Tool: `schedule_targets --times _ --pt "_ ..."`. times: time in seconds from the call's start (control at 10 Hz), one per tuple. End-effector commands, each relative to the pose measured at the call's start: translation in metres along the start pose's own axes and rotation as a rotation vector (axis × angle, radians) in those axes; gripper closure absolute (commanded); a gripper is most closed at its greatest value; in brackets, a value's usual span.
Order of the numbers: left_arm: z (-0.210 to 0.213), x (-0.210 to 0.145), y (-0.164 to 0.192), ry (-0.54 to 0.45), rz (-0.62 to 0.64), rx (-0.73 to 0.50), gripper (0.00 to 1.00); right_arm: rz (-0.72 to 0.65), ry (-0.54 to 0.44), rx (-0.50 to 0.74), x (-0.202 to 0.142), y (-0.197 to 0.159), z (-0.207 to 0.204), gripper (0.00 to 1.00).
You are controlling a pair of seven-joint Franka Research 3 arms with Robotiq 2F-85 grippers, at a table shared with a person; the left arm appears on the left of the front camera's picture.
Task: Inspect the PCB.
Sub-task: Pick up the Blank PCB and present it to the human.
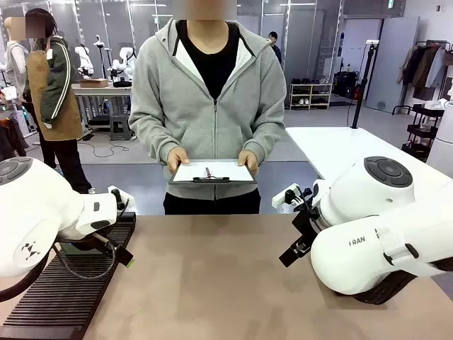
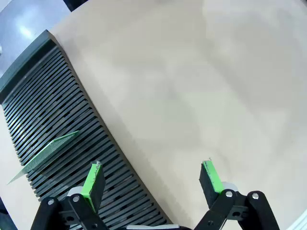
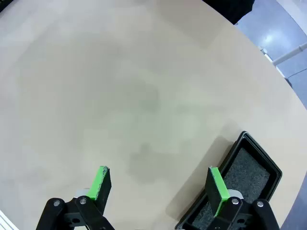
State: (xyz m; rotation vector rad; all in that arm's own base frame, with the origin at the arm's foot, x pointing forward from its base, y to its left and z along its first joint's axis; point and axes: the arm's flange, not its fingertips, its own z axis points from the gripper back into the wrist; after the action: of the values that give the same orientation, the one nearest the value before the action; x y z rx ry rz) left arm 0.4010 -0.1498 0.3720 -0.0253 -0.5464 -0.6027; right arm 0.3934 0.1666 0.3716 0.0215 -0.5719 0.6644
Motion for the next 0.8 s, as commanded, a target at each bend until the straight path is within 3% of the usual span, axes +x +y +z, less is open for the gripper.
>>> schedule_targets --times 0.0,0.7 --pt "0.0000 0.0001 -0.0002 0.000 0.000 0.000 0.00 0.000 0.000 0.000 0.0000 0.0000 0.0000 0.00" --pt "0.0000 0.0001 -0.0002 0.000 0.000 0.000 0.00 0.000 0.000 0.000 0.0000 0.0000 0.0000 0.00"
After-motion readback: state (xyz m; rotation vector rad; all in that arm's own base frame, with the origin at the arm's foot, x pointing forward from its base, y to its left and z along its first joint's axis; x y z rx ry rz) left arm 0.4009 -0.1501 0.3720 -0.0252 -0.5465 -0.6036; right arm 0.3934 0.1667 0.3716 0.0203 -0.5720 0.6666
